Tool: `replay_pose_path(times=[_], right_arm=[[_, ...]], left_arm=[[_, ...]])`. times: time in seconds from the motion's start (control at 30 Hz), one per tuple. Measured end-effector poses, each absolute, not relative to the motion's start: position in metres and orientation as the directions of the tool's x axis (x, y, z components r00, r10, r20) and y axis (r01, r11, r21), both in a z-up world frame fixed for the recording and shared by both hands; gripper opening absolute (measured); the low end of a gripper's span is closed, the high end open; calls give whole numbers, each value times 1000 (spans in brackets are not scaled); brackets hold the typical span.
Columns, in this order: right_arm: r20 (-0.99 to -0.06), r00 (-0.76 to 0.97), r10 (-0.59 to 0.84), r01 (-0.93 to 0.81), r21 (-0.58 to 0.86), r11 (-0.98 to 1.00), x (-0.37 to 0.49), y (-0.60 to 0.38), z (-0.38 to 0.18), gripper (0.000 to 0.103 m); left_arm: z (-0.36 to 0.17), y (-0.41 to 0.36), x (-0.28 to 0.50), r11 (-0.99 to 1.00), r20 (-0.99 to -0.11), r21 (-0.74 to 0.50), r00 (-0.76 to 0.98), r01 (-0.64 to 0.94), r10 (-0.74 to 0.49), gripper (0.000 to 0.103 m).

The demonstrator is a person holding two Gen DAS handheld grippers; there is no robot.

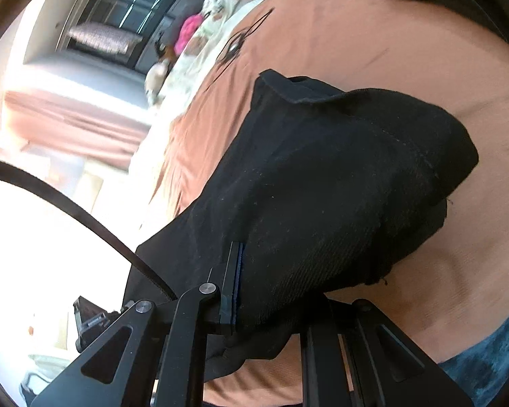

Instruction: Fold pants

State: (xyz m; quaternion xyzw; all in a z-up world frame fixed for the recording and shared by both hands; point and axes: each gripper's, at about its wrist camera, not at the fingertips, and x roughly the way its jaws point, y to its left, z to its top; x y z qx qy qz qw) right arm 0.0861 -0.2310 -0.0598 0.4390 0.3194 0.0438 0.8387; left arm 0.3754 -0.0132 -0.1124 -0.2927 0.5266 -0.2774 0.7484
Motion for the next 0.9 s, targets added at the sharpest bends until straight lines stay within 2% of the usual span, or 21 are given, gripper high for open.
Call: replay_pose_path(times=[0.4,0.77,0.87,0.9], right_arm=[[-522,728,445,123,737,664,154,-188,-59,10],[-550,693,465,67,692,719,171,-173,-63,10],[-612,659,437,153,678,719,180,-184,-74,16],[-615,651,445,168,688,706,183,-191,-78,17]], left_arm=[[-114,81,357,690,-630,-724,383,26,-676,9],[-134,120,364,692,-641,-722,395,-20,-658,10],[-147,112,359,740,-688,-673,380,-15,-618,15],[-150,111,355,753,-700,-658,381,-14,-604,23]])
